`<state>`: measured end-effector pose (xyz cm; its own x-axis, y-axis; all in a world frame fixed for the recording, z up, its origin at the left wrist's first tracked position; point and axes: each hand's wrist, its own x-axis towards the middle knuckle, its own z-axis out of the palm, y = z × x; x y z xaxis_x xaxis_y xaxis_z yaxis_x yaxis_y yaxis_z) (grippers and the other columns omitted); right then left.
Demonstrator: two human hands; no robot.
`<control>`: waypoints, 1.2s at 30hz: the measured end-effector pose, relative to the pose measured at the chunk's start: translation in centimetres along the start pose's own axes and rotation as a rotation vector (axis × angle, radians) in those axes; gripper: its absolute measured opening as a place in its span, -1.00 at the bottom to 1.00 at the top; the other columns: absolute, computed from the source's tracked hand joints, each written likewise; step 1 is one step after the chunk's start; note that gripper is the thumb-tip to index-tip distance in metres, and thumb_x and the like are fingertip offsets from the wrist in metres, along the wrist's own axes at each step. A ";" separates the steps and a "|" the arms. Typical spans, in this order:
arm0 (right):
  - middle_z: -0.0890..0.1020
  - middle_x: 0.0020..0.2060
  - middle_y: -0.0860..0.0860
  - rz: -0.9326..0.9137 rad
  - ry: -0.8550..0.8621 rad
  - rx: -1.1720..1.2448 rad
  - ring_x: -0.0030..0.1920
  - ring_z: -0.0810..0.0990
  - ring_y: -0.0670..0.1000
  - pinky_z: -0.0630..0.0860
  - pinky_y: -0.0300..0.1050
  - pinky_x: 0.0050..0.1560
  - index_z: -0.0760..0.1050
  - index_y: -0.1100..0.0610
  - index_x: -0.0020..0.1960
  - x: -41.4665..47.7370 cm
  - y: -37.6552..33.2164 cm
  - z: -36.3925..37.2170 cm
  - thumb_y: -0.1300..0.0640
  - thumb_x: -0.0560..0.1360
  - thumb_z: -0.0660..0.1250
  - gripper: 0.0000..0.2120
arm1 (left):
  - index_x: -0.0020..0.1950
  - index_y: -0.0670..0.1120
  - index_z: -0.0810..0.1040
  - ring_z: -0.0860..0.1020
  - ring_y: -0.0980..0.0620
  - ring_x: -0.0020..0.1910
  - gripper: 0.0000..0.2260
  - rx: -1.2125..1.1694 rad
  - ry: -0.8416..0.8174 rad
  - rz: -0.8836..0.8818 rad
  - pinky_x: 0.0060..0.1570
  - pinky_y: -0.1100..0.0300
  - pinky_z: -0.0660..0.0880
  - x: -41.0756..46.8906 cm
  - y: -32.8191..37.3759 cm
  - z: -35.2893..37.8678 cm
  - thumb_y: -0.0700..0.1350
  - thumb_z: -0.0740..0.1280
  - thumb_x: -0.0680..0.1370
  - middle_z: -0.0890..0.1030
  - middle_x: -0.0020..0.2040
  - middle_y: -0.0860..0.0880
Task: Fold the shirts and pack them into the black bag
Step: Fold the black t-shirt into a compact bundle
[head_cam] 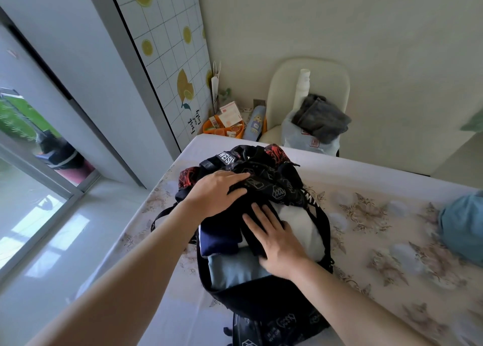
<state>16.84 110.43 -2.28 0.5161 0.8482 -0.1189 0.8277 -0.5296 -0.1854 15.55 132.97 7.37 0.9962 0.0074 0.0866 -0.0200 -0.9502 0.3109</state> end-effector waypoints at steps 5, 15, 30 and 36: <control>-0.02 0.61 0.10 0.210 0.124 0.062 0.54 0.13 0.24 0.43 0.12 0.30 -0.05 0.05 0.63 2.9 -2.8 -1.7 0.07 0.52 0.34 -0.18 | 0.42 0.16 0.48 0.50 0.08 0.32 -0.68 -0.105 0.022 -0.074 0.33 0.23 0.36 0.8 -0.3 -1.7 0.02 0.22 0.66 0.56 0.33 0.08; -0.03 0.59 0.10 0.127 0.049 0.033 0.57 -0.01 0.19 0.15 0.25 0.49 -0.13 0.11 0.62 3.2 -2.3 -1.3 -0.09 0.45 0.32 -0.07 | 0.47 0.15 0.41 0.40 0.05 0.41 -0.61 -0.107 -0.042 -0.141 0.39 0.13 0.33 -0.8 0.0 -1.1 0.09 0.24 0.63 0.51 0.39 0.05; -0.05 0.61 0.06 0.218 0.108 0.124 0.60 -0.04 0.15 0.37 0.05 0.42 -0.15 -0.09 0.62 -1.7 -2.9 0.6 0.06 0.57 0.29 -0.19 | 0.52 -0.13 0.33 0.38 -0.22 0.42 -0.33 0.161 0.052 -0.247 0.39 -0.11 0.37 -12.2 1.9 8.9 -0.07 0.47 0.45 0.40 0.44 -0.18; -0.19 0.60 -0.05 0.294 -0.013 0.102 0.60 -0.18 0.11 0.30 0.02 0.48 -0.19 -0.16 0.61 0.6 -3.5 0.5 0.37 0.52 0.27 -0.08 | 0.55 -0.08 0.29 0.34 -0.16 0.45 -0.45 0.054 0.099 -0.350 0.43 0.00 0.31 -11.6 2.1 9.9 -0.06 0.36 0.59 0.41 0.45 -0.15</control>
<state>14.10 112.79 -2.16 0.7266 0.6590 -0.1946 0.6168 -0.7503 -0.2380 4.81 127.81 -2.34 0.9288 0.3628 0.0762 0.3278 -0.8998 0.2881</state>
